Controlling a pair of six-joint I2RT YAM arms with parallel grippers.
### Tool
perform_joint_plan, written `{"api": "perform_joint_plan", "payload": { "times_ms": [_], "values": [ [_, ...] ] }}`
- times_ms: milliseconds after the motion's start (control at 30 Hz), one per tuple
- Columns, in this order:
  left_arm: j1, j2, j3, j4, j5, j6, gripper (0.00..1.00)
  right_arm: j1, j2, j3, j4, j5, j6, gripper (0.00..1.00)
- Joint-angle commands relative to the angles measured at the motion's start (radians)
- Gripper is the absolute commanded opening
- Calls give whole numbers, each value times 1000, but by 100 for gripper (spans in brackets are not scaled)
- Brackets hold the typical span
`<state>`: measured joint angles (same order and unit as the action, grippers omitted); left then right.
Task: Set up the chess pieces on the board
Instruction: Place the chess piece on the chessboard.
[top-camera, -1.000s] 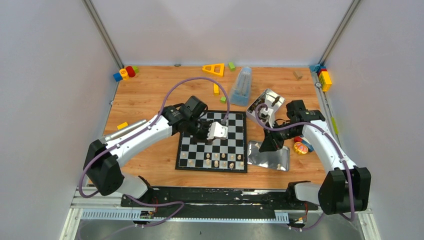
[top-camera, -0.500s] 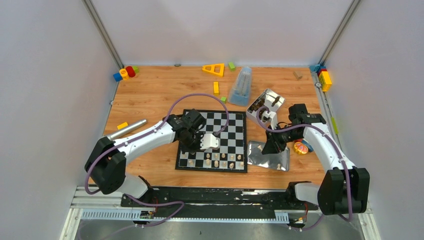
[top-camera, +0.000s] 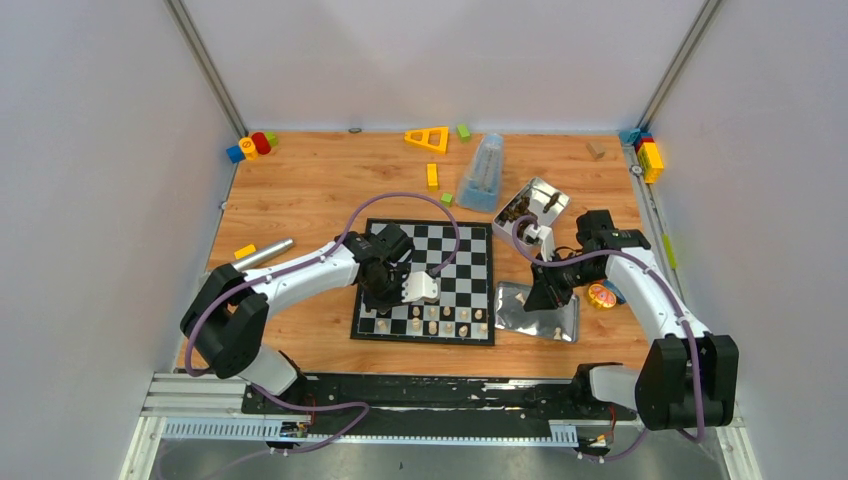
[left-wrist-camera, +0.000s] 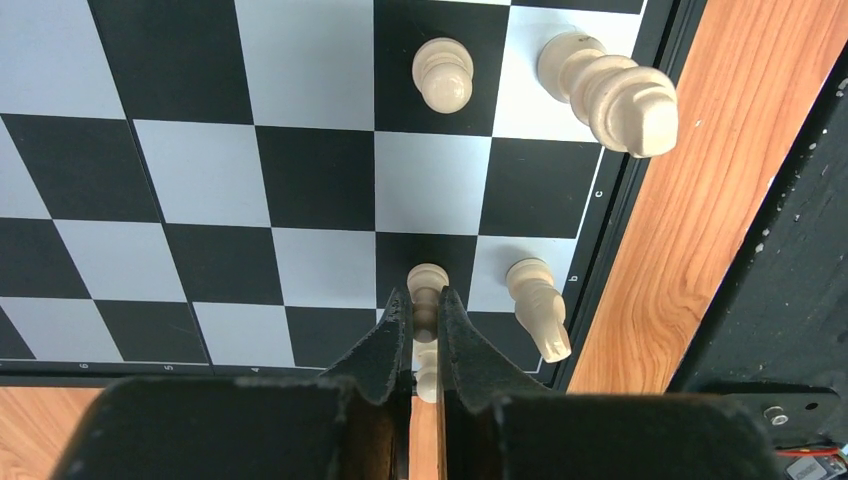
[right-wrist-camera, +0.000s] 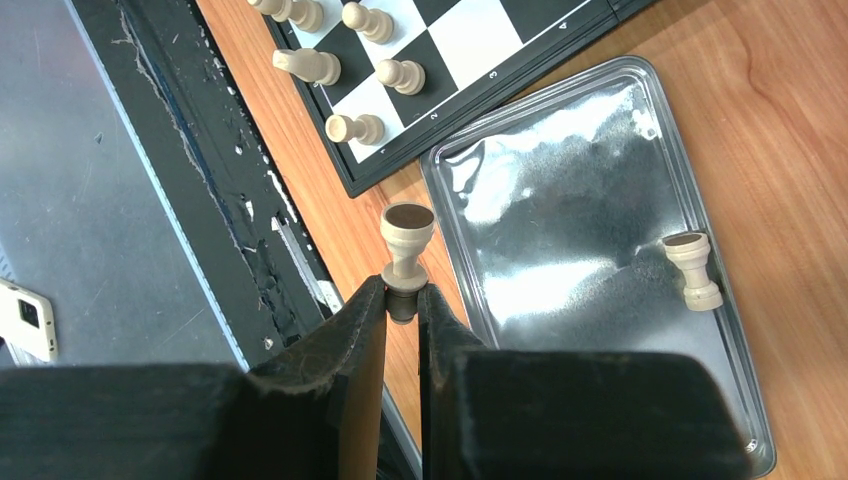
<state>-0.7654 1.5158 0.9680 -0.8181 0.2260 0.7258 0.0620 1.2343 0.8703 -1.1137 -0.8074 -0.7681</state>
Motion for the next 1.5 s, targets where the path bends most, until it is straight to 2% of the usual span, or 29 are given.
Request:
{"api": "perform_joint_plan", "payload": {
  "times_ms": [0,200,533,733,833,967,1067,1200,1333,1467],
  "values": [
    [-3,9,3,34,12,-18,12,-5,-27,-9,27,-5,-14,0],
    [-3,9,5,28,29,-27,18,-6,-27,-10,26,2,-13,0],
    [-3,-22,9,36,25,-41,36,-4,-17,-2,26,1,-8,0],
    [9,-101,43,49,-31,-30,50,-1,5,38,20,-25,-7,0],
    [24,-144,73,73,-16,-29,57,16,21,78,9,-65,-6,0],
    [29,-215,101,153,97,-18,62,59,64,147,-3,-150,-9,0],
    [29,-266,106,249,295,32,65,110,121,212,-20,-223,-10,0],
    [27,-213,192,298,482,61,69,187,184,282,-42,-269,-2,0],
    [-6,-149,253,327,566,87,71,241,220,330,-50,-306,7,0],
    [-53,-103,291,319,581,142,71,264,247,363,-63,-350,6,0]
  ]
}}
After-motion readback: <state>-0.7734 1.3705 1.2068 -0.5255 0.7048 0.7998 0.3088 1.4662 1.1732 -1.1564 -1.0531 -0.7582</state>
